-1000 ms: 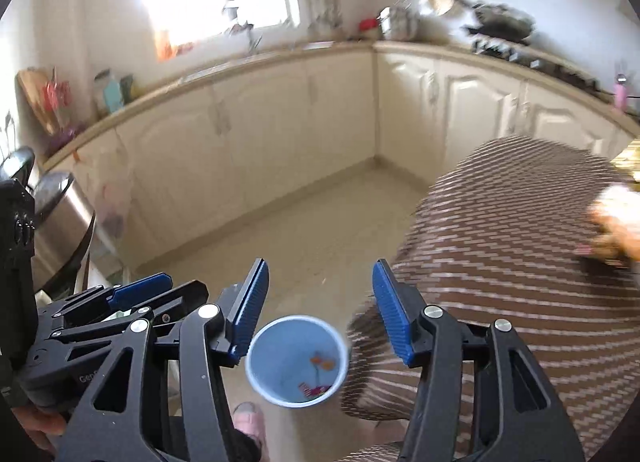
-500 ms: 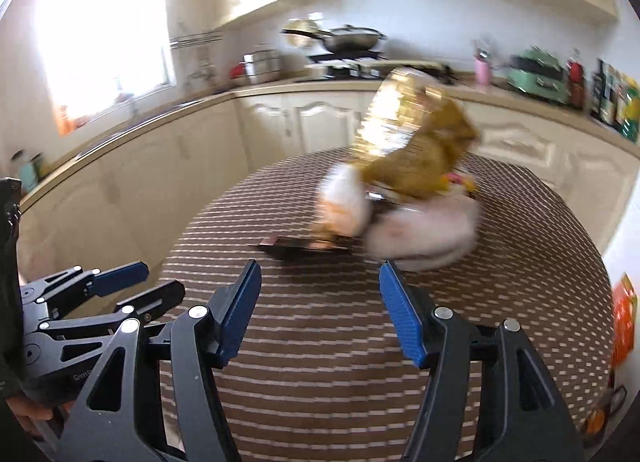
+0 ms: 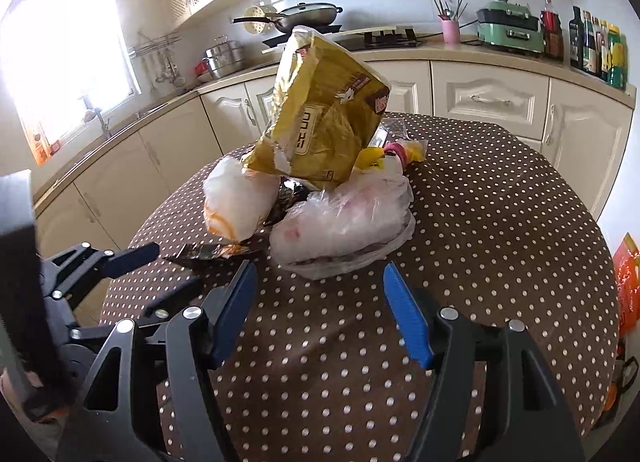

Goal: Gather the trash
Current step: 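Return both tools to the table, then grasp the dark snack packet with the left tool while the right tool grasps the white plastic bag, then lift the white plastic bag with the right tool while the left tool holds the dark packet, then carry both items over the blue bin and open both tools, then return both tools to the table above the remaining trash, then grasp the clear plastic bag with the left tool while the right tool grasps the brown nut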

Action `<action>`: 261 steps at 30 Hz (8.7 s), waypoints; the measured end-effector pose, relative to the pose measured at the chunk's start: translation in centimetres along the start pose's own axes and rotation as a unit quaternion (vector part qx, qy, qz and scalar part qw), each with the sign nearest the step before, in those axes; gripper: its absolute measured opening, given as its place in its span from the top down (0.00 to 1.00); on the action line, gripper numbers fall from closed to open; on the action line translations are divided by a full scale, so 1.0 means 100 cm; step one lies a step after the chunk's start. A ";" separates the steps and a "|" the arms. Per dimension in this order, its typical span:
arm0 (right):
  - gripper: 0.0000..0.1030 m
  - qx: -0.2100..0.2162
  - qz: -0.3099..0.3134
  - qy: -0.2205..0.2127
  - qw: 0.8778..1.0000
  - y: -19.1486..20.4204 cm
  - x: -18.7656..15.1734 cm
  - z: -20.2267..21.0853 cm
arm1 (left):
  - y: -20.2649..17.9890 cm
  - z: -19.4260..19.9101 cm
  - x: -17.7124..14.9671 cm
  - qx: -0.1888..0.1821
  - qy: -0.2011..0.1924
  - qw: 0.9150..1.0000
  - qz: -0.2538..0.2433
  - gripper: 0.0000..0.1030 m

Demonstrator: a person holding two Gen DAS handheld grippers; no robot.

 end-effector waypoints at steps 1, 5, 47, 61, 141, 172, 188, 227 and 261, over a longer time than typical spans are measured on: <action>0.39 -0.001 0.001 0.001 1.000 0.000 0.001 0.000 | 0.001 -0.006 0.002 -0.001 0.007 1.000 -0.001 0.48; 0.37 -0.001 0.007 0.001 1.000 0.005 0.008 -0.005 | 0.006 -0.014 0.008 0.005 0.005 1.000 -0.004 0.52; 0.32 0.029 0.020 0.062 0.997 0.109 0.061 -0.100 | 0.132 0.040 -0.052 -0.087 -0.110 0.958 0.250 1.00; 0.68 0.029 0.073 -0.021 0.997 0.129 0.053 -0.052 | 0.136 0.055 -0.062 -0.099 -0.141 0.943 0.284 1.00; 0.67 0.117 0.260 0.145 0.947 0.400 -0.176 -0.114 | 0.280 0.026 -0.373 0.026 0.025 0.859 0.510 0.62; 0.50 0.158 0.254 0.146 0.943 0.428 -0.169 -0.112 | 0.282 0.068 -0.380 0.045 0.003 0.849 0.526 0.56; 0.46 0.140 0.239 -0.011 0.961 0.339 -0.077 0.014 | 0.225 0.152 -0.267 0.041 -0.086 0.899 0.427 0.49; 0.28 -0.045 -0.036 -0.014 0.998 -0.082 0.011 -0.009 | -0.070 -0.043 0.066 -0.089 0.005 0.996 0.025 0.41; 0.39 0.050 0.103 0.067 0.991 0.100 0.012 -0.056 | 0.103 0.069 -0.047 -0.060 -0.110 0.959 0.256 0.65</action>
Point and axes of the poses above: each gripper's, at about its wrist camera, not at the fingertips, and z roughly against the way its jaws point, y to its left, x to its top, the point moved 3 cm from there along -z, roughly the way its jaws point, and after that the axes turned 14 degrees about -x, right-handed, at the moved point
